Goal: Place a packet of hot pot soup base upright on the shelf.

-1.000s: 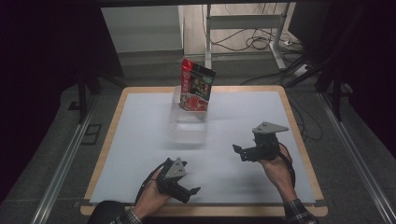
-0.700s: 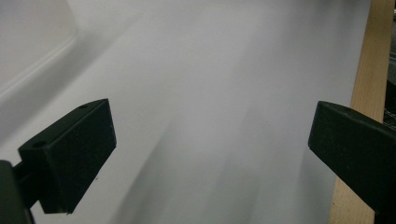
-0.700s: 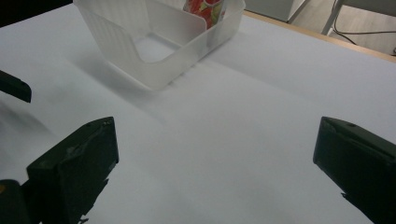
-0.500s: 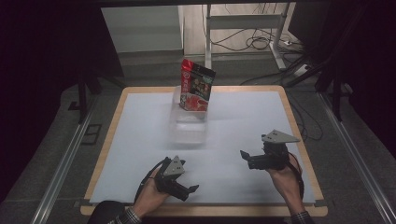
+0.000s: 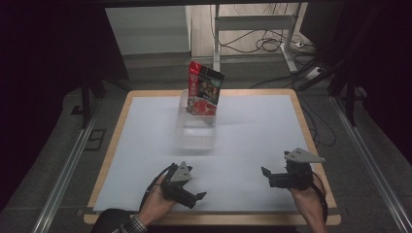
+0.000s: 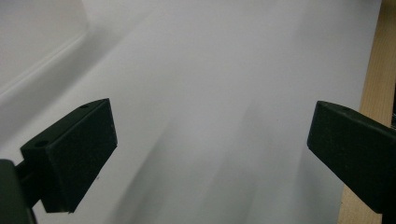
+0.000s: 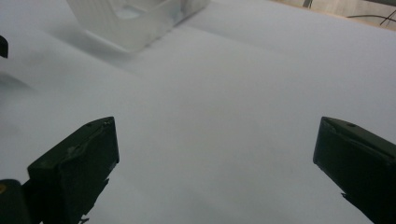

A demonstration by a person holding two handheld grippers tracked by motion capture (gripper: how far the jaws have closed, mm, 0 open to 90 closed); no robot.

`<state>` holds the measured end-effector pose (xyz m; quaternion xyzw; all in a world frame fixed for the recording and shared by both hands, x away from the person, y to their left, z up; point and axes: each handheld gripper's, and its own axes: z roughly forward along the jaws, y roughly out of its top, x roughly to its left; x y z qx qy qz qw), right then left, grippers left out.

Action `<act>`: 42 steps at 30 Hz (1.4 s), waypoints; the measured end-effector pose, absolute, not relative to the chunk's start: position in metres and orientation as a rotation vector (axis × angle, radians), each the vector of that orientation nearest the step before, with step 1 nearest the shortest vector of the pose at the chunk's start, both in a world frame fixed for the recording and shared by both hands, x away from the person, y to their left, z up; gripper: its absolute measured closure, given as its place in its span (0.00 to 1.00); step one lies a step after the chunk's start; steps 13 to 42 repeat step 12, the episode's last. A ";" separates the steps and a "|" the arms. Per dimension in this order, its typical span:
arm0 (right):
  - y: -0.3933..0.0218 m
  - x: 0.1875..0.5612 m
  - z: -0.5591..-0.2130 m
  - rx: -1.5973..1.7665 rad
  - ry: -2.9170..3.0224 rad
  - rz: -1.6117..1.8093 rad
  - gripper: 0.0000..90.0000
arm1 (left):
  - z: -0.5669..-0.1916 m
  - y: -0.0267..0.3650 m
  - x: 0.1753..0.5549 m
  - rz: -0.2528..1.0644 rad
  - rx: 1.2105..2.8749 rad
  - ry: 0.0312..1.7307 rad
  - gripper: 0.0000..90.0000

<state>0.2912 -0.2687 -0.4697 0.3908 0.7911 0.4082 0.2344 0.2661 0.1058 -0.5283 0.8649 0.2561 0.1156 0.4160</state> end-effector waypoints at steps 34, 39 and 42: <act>-0.281 0.285 -0.481 1.118 2.192 1.104 0.00 | -0.530 0.103 0.266 0.293 2.198 0.630 0.02; -0.281 0.285 -0.481 1.118 2.192 1.104 0.00 | -0.530 0.103 0.266 0.293 2.198 0.630 0.02; -0.281 0.285 -0.481 1.118 2.192 1.104 0.00 | -0.530 0.103 0.266 0.293 2.198 0.630 0.02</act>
